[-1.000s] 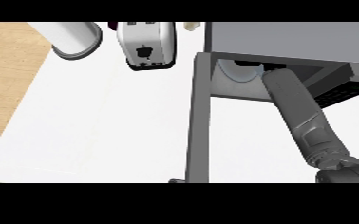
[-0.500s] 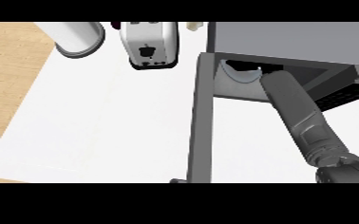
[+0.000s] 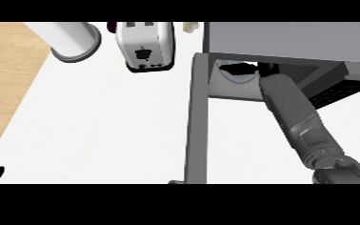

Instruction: Pick up the milk, place it into the microwave and close the microwave

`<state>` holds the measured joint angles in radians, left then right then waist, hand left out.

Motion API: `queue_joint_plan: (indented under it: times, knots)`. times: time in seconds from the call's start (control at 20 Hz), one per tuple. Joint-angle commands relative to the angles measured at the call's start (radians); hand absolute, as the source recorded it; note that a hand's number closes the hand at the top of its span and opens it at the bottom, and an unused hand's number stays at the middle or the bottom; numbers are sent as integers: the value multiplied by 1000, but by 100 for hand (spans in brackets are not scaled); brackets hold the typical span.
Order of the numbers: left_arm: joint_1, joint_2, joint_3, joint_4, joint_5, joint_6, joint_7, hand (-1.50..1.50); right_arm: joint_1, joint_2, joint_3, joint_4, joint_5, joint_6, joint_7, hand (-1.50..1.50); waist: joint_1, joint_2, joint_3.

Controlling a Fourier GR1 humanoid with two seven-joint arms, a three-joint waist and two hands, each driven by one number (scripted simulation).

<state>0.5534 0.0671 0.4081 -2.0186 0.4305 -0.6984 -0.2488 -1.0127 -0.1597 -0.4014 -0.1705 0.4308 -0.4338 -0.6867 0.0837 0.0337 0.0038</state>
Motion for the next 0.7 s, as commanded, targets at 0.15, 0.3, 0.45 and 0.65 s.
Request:
queue_joint_plan:
  times: [0.15, 0.3, 0.45, 0.65]
  knots:
    - [42, -55, -52, -48, -67, -32, -17, -150, 64, 24, -31, -1, -52, 132, -115, -150, -34, -18, -2]
    - [-5, -38, -74, -56, -48, -16, 21, -150, 94, 36, -32, -24, -74, 200, -124, -150, -65, -28, -3]
    - [52, -66, -230, -154, -112, 69, 60, -150, 130, 40, -29, -50, -89, 233, -146, -150, -72, -33, -3]
    - [-17, -67, -236, -171, -147, 108, 98, -150, 197, 80, -10, -117, -112, 273, -148, -150, -93, -39, -4]
